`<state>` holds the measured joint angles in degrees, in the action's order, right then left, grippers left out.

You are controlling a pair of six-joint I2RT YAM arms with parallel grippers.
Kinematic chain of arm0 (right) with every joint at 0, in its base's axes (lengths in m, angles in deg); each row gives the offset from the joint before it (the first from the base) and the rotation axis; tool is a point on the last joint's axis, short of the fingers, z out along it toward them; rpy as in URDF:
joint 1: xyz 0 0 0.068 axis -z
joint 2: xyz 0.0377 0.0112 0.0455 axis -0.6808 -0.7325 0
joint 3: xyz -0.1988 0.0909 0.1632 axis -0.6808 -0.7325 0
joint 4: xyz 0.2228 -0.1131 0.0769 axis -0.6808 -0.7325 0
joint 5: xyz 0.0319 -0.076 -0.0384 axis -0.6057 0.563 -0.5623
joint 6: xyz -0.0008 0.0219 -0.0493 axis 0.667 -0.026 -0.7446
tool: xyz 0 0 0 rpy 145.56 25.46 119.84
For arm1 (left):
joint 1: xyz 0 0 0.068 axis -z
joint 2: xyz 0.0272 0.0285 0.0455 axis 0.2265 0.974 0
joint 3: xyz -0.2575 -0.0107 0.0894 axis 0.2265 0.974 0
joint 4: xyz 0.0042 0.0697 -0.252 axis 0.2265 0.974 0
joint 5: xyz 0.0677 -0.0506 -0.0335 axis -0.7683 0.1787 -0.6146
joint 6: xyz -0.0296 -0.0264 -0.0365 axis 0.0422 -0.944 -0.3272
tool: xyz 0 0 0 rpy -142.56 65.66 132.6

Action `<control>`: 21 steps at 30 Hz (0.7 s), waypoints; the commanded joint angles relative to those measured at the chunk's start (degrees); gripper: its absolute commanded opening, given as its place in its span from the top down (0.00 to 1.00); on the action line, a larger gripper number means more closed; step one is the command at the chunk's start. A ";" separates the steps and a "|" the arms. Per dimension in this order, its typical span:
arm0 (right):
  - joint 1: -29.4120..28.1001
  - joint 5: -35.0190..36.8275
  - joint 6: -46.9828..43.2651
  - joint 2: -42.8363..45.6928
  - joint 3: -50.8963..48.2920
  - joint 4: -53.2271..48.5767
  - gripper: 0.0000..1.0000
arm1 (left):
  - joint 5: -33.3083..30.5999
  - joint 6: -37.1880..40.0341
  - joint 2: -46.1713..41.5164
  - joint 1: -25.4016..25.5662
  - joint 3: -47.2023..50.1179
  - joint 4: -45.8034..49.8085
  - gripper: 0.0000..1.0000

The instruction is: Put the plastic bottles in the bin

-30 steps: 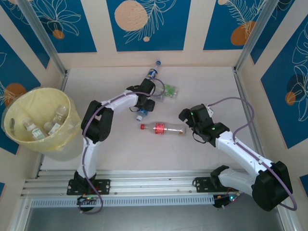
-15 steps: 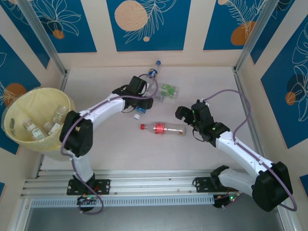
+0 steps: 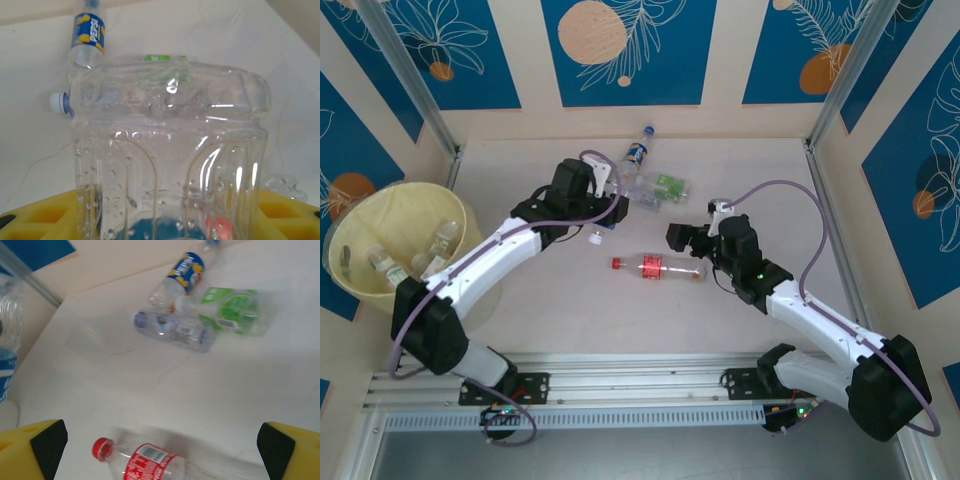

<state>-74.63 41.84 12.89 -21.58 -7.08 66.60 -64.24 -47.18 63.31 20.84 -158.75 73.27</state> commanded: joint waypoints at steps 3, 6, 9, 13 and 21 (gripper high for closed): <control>-1.68 -2.43 -5.32 0.83 -0.49 7.50 0.00 | -5.88 -1.33 -9.80 0.54 1.36 2.38 1.00; -1.82 -1.93 -4.89 0.51 -0.35 7.91 0.00 | -13.64 -3.64 -15.16 0.52 1.19 6.34 1.00; -1.77 -1.56 -4.80 -0.32 -0.24 8.33 0.01 | -25.13 -8.35 -19.42 0.48 -0.57 11.40 1.00; -1.76 -1.63 -4.82 -1.78 0.48 8.48 0.00 | -41.89 -16.93 -20.82 0.52 -10.70 25.83 1.00; -1.76 -3.64 -4.10 -5.83 3.08 8.05 0.00 | -70.03 -41.92 -28.21 -0.32 -11.38 32.14 1.00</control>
<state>-76.18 39.79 9.59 -26.68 -6.88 73.20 -118.29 -76.36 37.65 20.84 -170.09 100.46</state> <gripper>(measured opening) 0.995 0.580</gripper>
